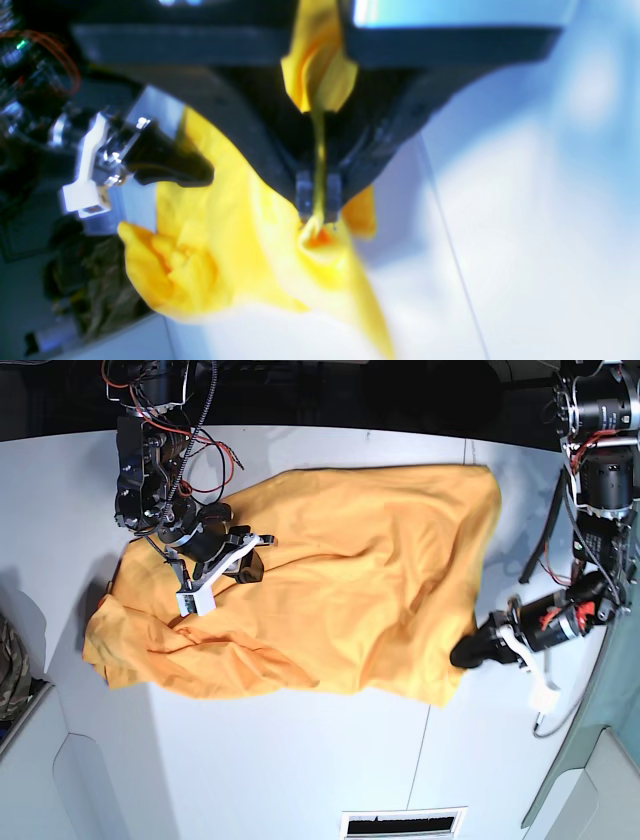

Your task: Layout the t-shirt on the table in an organized manner, then fold the t-shirt properly

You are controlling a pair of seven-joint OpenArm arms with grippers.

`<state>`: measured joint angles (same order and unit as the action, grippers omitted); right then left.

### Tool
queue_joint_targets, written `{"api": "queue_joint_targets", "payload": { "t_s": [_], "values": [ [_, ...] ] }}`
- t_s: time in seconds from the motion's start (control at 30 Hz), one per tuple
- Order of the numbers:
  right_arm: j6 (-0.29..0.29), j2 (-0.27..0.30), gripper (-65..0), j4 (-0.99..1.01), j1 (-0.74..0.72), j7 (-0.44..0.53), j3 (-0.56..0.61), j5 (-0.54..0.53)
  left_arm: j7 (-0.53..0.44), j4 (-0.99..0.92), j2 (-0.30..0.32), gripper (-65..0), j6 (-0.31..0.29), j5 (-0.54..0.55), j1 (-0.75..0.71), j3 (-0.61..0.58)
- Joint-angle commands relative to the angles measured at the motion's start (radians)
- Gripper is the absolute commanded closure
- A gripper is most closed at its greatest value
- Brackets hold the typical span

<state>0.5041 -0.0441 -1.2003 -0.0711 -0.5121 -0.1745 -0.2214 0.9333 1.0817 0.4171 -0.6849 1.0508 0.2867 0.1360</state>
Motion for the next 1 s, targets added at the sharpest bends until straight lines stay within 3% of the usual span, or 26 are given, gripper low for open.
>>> {"api": "queue_joint_targets", "payload": {
  "t_s": [0.0,0.13,0.27,0.5,0.6,0.73,0.87,0.97],
  "values": [
    [-0.002,0.006,0.0,-0.009,0.003,-0.007,0.001,0.008,0.007,0.059,0.028,0.0,-0.013,0.047,0.027,0.004],
    [-0.003,0.014,0.0,-0.009,0.017,-0.004,0.001,0.005,0.07,0.248,0.085,0.0,-0.013,0.134,0.026,-0.006],
    [-0.002,0.014,0.0,-0.009,0.017,-0.003,0.001,0.005,0.111,0.425,0.09,0.0,-0.013,0.178,0.004,-0.046],
    [-0.002,0.014,0.0,-0.009,0.016,-0.003,0.001,0.005,0.111,0.706,0.077,0.0,-0.013,0.121,-0.147,-0.243],
    [-0.003,0.014,-4.9,-0.009,0.017,-0.004,0.001,0.005,0.105,0.716,0.036,0.0,-0.013,0.079,-0.209,-0.328],
    [-0.003,0.014,-16.8,-0.009,0.016,-0.003,0.001,0.005,0.029,0.707,-0.029,0.0,-0.013,-0.045,-0.299,-0.423],
    [-0.003,0.017,-21.7,-0.009,0.016,-0.004,0.001,0.005,-0.057,0.667,-0.08,-23.4,-0.013,-0.145,-0.344,-0.482],
    [-0.003,0.028,-21.7,-0.01,0.016,-0.005,-0.001,0.003,-0.066,0.658,-0.102,-28.3,-0.013,-0.176,-0.344,-0.488]
  ]
}}
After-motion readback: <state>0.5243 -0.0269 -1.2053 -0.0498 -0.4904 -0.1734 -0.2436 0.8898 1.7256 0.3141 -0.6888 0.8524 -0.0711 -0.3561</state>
